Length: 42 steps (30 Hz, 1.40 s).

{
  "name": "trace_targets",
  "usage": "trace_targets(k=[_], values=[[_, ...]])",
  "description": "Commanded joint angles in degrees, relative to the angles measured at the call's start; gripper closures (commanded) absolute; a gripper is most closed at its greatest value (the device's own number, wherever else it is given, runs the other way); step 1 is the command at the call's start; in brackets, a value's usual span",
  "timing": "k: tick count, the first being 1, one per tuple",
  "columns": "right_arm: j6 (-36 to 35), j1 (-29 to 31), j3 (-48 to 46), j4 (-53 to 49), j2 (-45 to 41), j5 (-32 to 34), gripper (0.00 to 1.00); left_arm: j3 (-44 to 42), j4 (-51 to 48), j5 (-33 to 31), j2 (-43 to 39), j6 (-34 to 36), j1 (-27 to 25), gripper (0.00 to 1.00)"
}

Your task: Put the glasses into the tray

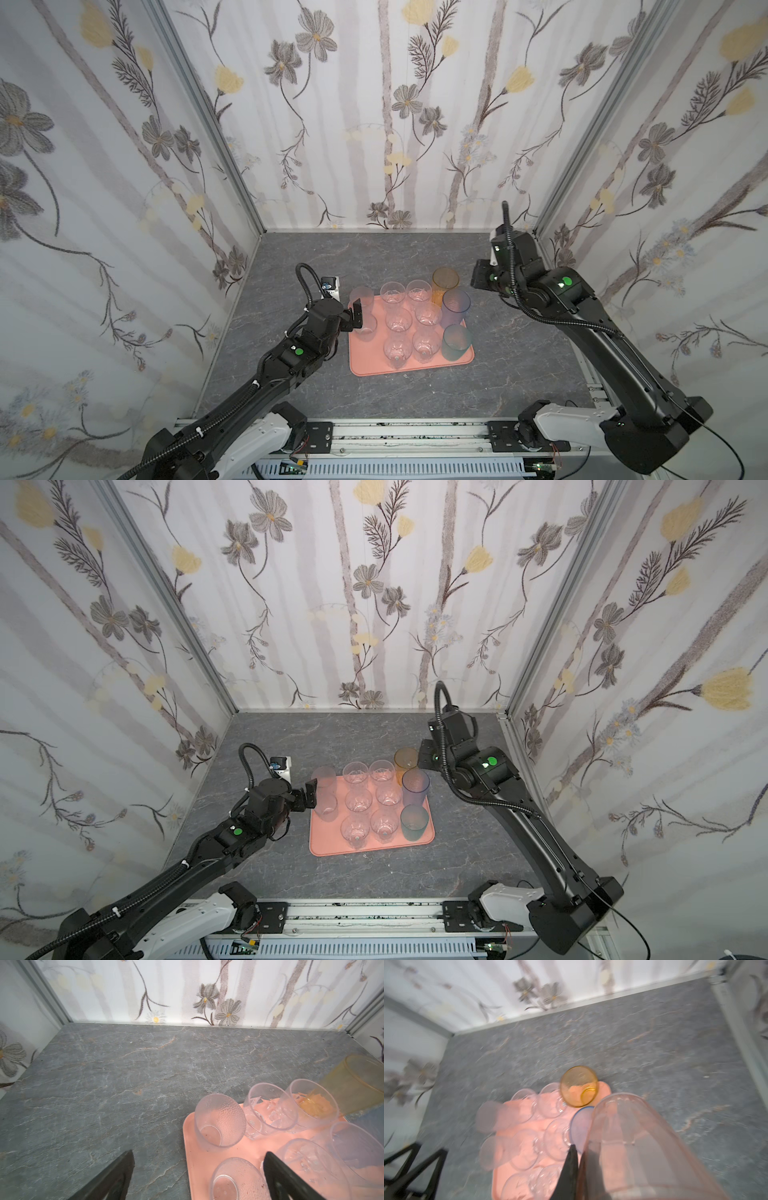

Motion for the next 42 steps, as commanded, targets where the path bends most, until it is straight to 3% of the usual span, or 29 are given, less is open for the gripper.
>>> trace_targets(k=[1,5,12,18,36,42], values=[[3.3,9.2,4.7,-1.2,5.7,-1.4,1.0,0.5,-2.1,-3.5,-1.4,-0.8,2.9,0.0],[3.7,20.6,13.7,-0.6,16.7,-4.5,1.0,-0.5,-5.6,-4.8,-4.6,-1.6,8.1,0.0],[4.6,30.0,20.2,3.0,30.3,-12.8,1.0,-4.4,-9.4,-1.7,-11.4,-7.4,21.4,0.0],[4.6,33.4,19.8,3.5,37.2,-15.7,1.0,-4.3,-10.3,-5.4,-12.8,-7.9,21.6,0.0],[0.4,31.6,18.0,2.9,49.4,-12.6,1.0,-4.5,-10.1,-2.2,-13.1,-8.0,21.5,0.0],[-0.1,31.5,17.9,2.9,50.9,-12.9,0.89,-4.4,-10.1,-2.2,-12.9,-8.0,21.5,0.0]])
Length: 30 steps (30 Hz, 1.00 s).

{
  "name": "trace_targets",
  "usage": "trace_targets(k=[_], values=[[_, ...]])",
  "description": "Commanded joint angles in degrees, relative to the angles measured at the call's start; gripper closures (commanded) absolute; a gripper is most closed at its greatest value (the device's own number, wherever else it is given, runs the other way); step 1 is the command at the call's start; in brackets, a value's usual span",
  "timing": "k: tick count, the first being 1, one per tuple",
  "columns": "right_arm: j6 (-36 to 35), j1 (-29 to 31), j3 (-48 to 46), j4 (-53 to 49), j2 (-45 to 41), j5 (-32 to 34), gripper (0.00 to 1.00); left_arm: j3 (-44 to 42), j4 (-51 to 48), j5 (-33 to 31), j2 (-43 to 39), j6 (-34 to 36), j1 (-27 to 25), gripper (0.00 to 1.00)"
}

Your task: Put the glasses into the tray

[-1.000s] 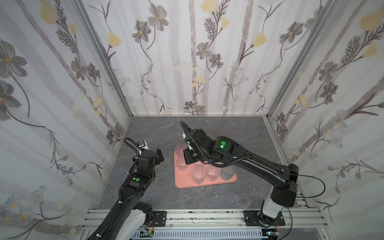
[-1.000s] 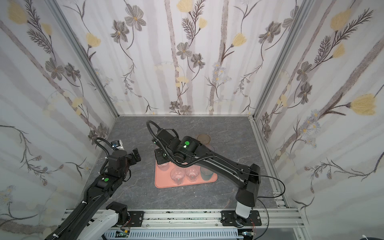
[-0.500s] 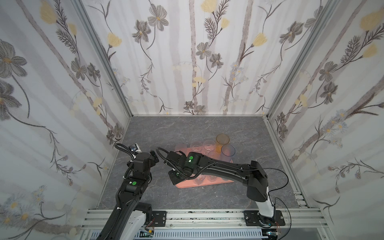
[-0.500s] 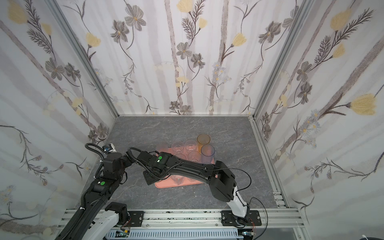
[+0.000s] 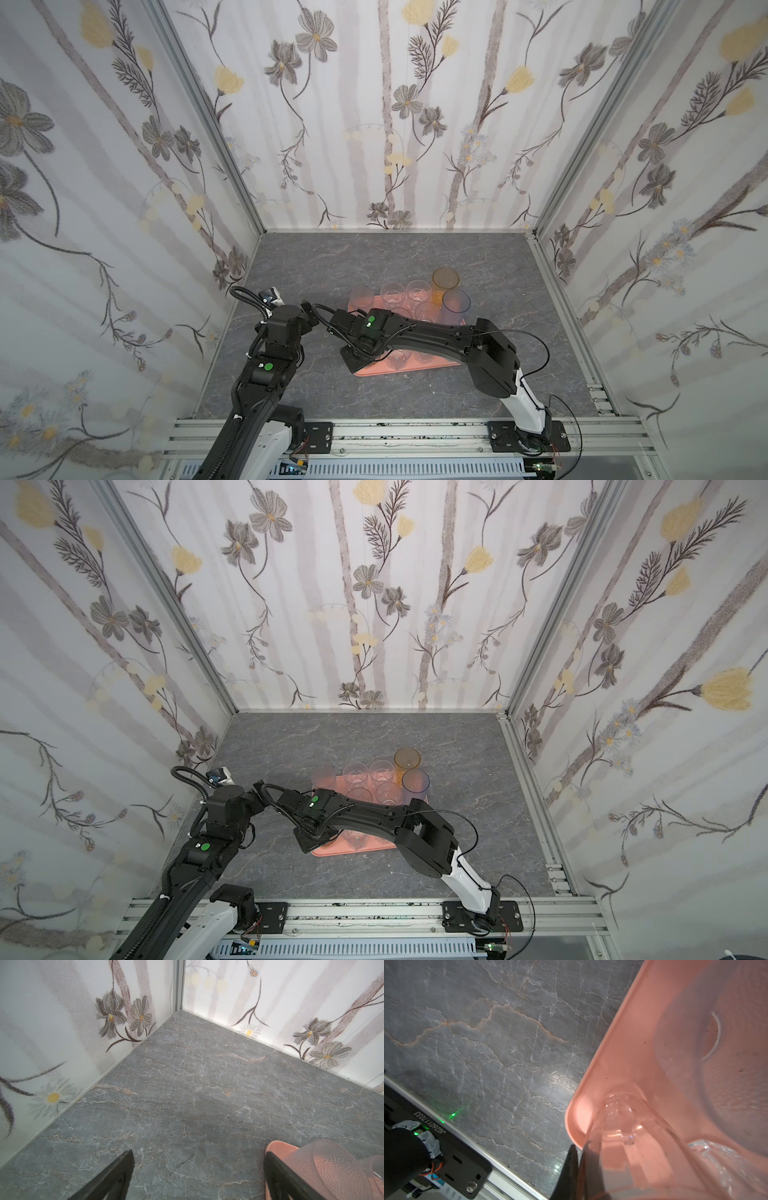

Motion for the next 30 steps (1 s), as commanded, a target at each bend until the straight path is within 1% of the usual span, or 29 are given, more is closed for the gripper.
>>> trace_targets(k=[1,3,5,10,14,16,17,19,21,22,23,24,26,27,28,29,30], values=[[-0.5,0.0,0.0,1.0,0.3,0.8,0.86,0.0,0.0,-0.3,0.1,-1.0,0.0,0.0],[-0.5,0.0,0.0,1.0,0.1,0.6,0.77,0.1,0.0,-0.2,0.2,-0.9,0.0,0.0],[-0.3,0.0,0.2,1.0,-0.7,-0.2,0.7,0.3,0.0,-0.3,0.2,-0.8,0.0,0.0],[0.5,-0.5,1.1,0.9,-5.8,-3.0,0.61,1.5,0.0,-0.1,0.1,1.9,0.0,0.0],[0.2,-1.7,1.8,0.5,-11.4,-0.9,0.54,3.6,0.0,0.2,0.8,2.8,0.0,0.0],[-0.9,-3.3,2.3,0.6,-14.7,2.3,0.54,4.8,0.1,1.2,1.4,3.3,0.0,0.0],[-1.7,-4.6,1.5,1.0,-17.3,5.0,0.54,5.5,0.3,1.9,1.6,3.9,0.0,0.0],[-3.6,-8.3,-2.2,2.9,-23.5,12.6,0.54,6.3,0.8,2.3,2.1,4.9,0.0,0.0],[-6.1,-14.2,-8.7,6.7,-31.4,20.7,0.49,6.3,2.6,1.2,2.0,6.5,-0.8,0.0],[-7.0,-17.1,-12.8,9.5,-35.1,25.2,0.45,6.0,3.9,0.4,1.6,7.1,-1.6,0.0],[-7.1,-20.8,-18.4,13.2,-39.6,29.9,0.39,5.0,6.2,-1.0,1.0,7.8,-2.9,0.0],[-7.4,-26.4,-23.9,17.7,-44.5,31.5,0.34,3.8,8.9,-2.8,0.2,8.0,-4.5,0.0],[-7.4,-35.8,-35.5,29.0,-52.6,30.6,0.29,0.4,14.8,-5.7,-0.6,7.7,-7.5,0.0],[-7.9,-40.6,-42.0,36.3,-56.4,28.7,0.23,-1.7,18.4,-7.4,-0.6,7.2,-8.8,0.0],[-8.6,-44.2,-47.0,42.7,-59.4,27.0,0.09,-3.2,20.9,-8.7,-0.1,6.5,-9.8,0.0],[-10.2,-47.1,-52.8,50.4,-62.1,26.1,0.01,-4.8,23.7,-10.1,0.6,5.5,-10.6,0.0],[-13.1,-49.2,-58.0,57.6,-64.0,26.3,0.0,-6.4,26.8,-12.4,1.5,4.6,-11.0,0.0]])
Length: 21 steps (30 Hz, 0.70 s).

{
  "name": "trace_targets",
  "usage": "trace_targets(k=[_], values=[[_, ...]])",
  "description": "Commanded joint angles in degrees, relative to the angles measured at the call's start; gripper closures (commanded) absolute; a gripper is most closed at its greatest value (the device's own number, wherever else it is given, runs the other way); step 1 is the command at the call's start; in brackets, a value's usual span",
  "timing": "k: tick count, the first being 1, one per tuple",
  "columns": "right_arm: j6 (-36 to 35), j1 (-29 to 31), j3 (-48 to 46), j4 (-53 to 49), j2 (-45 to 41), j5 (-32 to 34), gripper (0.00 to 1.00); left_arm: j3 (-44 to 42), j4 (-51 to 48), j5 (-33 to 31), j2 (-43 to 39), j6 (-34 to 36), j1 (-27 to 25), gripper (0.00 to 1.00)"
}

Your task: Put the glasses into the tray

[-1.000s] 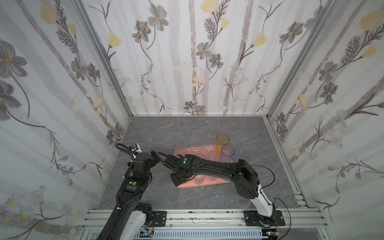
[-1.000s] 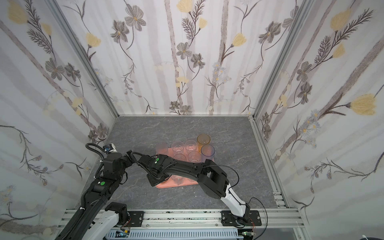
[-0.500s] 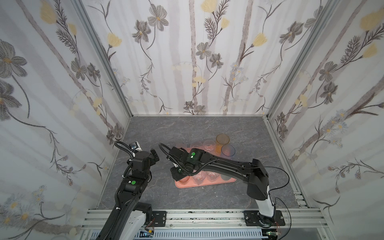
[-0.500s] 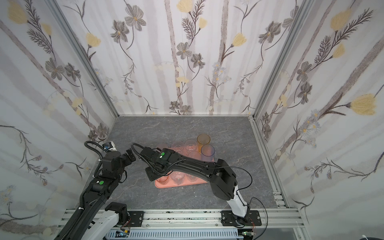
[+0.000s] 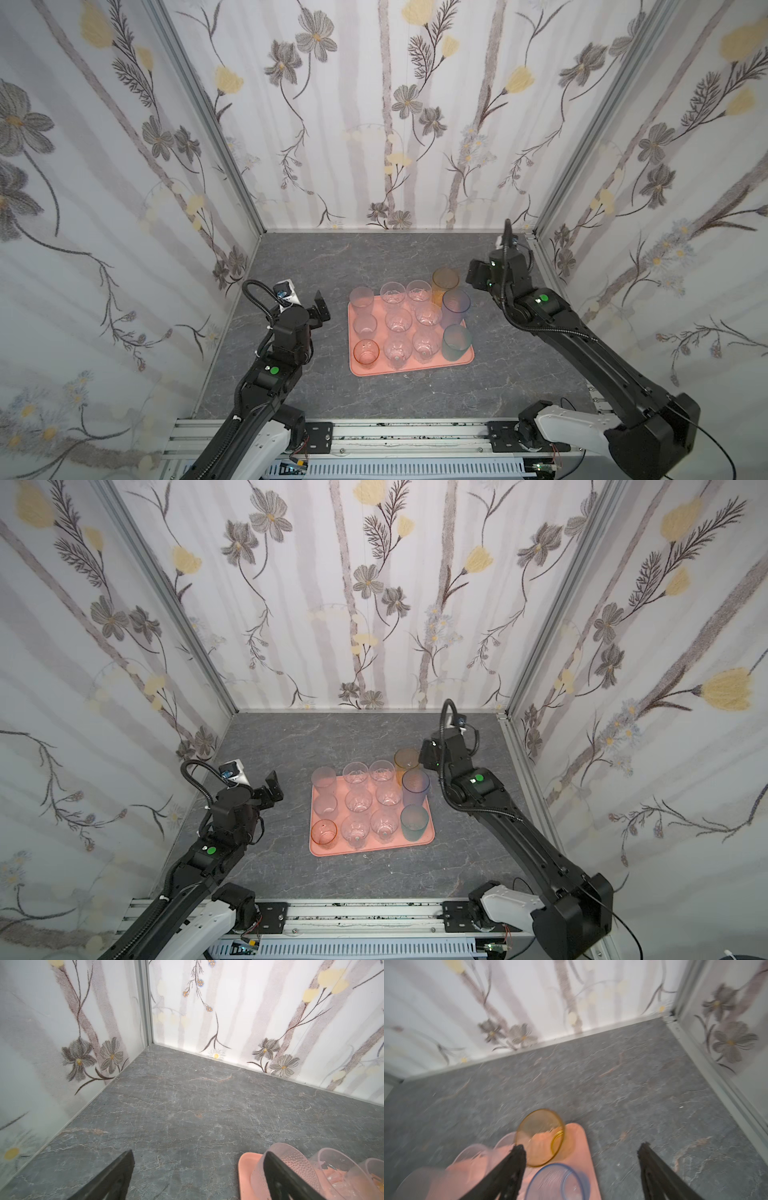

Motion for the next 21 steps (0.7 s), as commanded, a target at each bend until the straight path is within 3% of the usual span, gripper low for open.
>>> trace_targets(k=[1,6,10,13,15,17,21], values=[[-7.9,-6.1,-12.1,30.0,-5.0,1.1,0.0,-3.8,13.7,-9.4,2.0,-3.3,-1.2,0.0],[-11.6,-15.4,-18.3,32.3,-1.7,10.2,0.0,-8.3,23.3,-22.2,10.1,-3.8,-1.9,0.0],[-13.8,-21.7,-25.7,39.6,-1.4,6.6,0.0,-9.4,32.2,-27.1,17.9,2.1,-1.9,0.0],[-18.5,-24.2,-32.5,50.5,-2.1,5.2,0.0,-11.6,41.2,-23.3,21.0,7.6,-1.3,0.0],[-20.0,-26.2,-35.3,55.5,-2.0,1.7,0.0,-12.9,44.4,-16.8,20.5,9.3,0.2,0.0],[-19.0,-27.9,-37.7,60.6,-1.0,-0.2,0.0,-16.9,53.7,-9.4,21.5,10.6,3.4,0.0],[-16.4,-28.7,-39.5,68.8,2.4,-7.9,0.0,-17.7,61.2,-4.1,29.0,10.4,8.9,0.0]])
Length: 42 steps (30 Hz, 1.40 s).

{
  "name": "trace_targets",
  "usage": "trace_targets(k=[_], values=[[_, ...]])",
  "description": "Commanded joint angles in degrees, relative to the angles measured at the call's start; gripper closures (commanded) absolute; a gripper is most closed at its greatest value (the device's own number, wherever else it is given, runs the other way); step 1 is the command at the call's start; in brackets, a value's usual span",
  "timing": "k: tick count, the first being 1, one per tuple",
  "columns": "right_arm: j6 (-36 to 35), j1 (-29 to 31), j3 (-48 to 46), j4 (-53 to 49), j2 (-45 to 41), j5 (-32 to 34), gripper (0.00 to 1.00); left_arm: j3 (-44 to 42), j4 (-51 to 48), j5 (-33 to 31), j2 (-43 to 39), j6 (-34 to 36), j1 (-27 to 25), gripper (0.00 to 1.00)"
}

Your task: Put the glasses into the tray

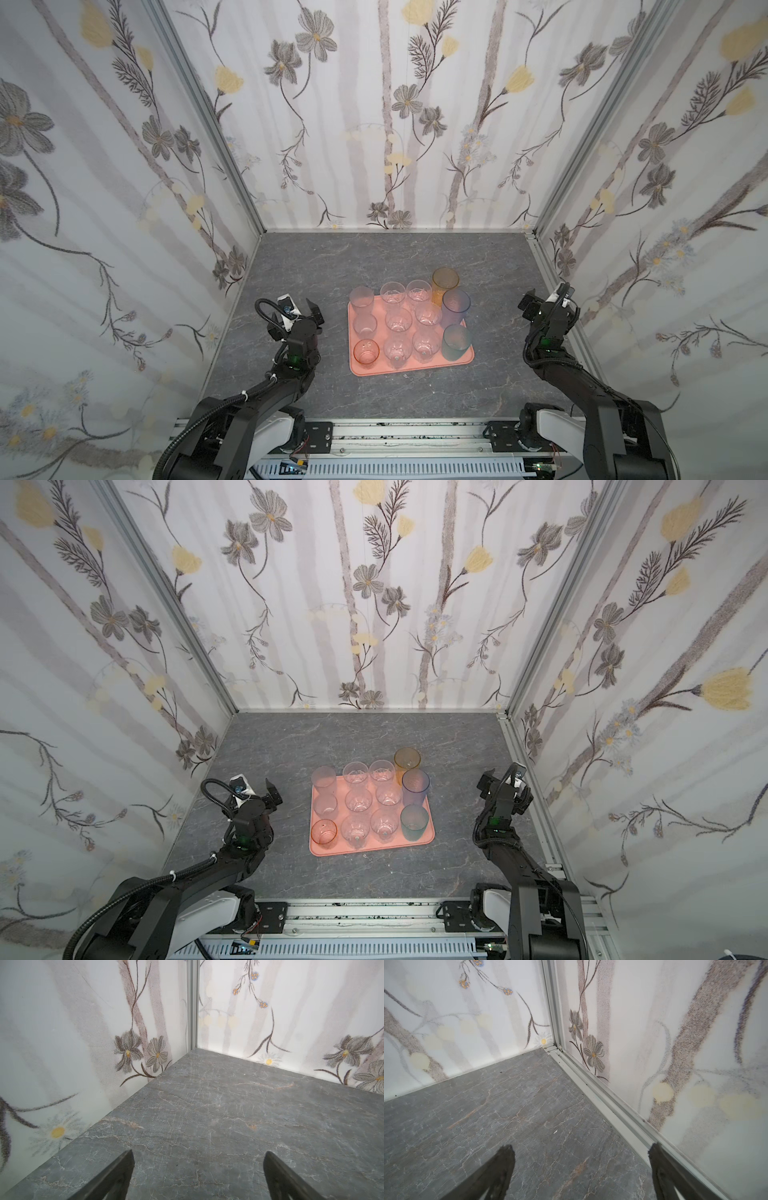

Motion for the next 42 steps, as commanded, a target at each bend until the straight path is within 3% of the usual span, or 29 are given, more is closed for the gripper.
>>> trace_targets(k=[1,4,6,8,9,12,14,18,20,22,25,35,42], values=[[0.0,-0.1,0.1,13.3,3.2,-8.8,0.0,0.1,14.5,8.4,5.9,2.5,2.8,0.0],[-0.7,-0.2,3.0,9.8,5.1,-12.0,0.0,2.4,17.4,14.1,10.9,3.3,4.4,0.0],[0.9,-0.2,3.1,11.7,6.1,-13.4,0.0,3.5,20.1,17.4,13.9,4.1,5.7,0.0],[-0.9,-0.1,0.8,19.6,8.0,-18.9,0.0,4.3,21.9,18.8,16.1,5.7,6.3,0.0],[-1.7,-0.1,1.6,18.5,8.1,-20.6,0.0,3.9,24.0,19.8,17.6,5.5,7.0,0.0],[-2.7,0.1,2.5,17.1,8.7,-22.8,0.0,1.6,34.2,19.7,23.2,5.2,7.6,0.0],[-3.2,0.3,3.2,16.2,8.9,-24.1,0.0,2.3,36.3,18.7,26.7,5.4,7.6,0.0],[-7.4,2.5,2.8,18.4,10.6,-27.3,0.0,3.3,33.5,19.2,26.1,2.9,9.5,0.0],[-7.7,3.9,-0.9,23.1,9.9,-22.9,0.0,3.0,32.6,21.1,25.5,0.7,11.5,0.0],[-5.2,3.7,-9.1,43.7,13.1,-17.8,0.0,3.0,32.7,21.2,25.5,0.6,11.5,0.0],[-4.9,4.2,-7.6,36.0,10.1,-14.9,0.0,3.0,32.7,21.4,25.4,0.8,11.4,0.0],[-5.8,5.4,-7.0,37.5,11.7,-12.0,0.0,2.9,32.6,34.9,25.5,6.5,11.1,0.0],[-5.9,5.7,-6.8,37.4,11.7,-11.4,0.0,3.6,32.4,24.9,26.0,4.6,9.6,0.0]])
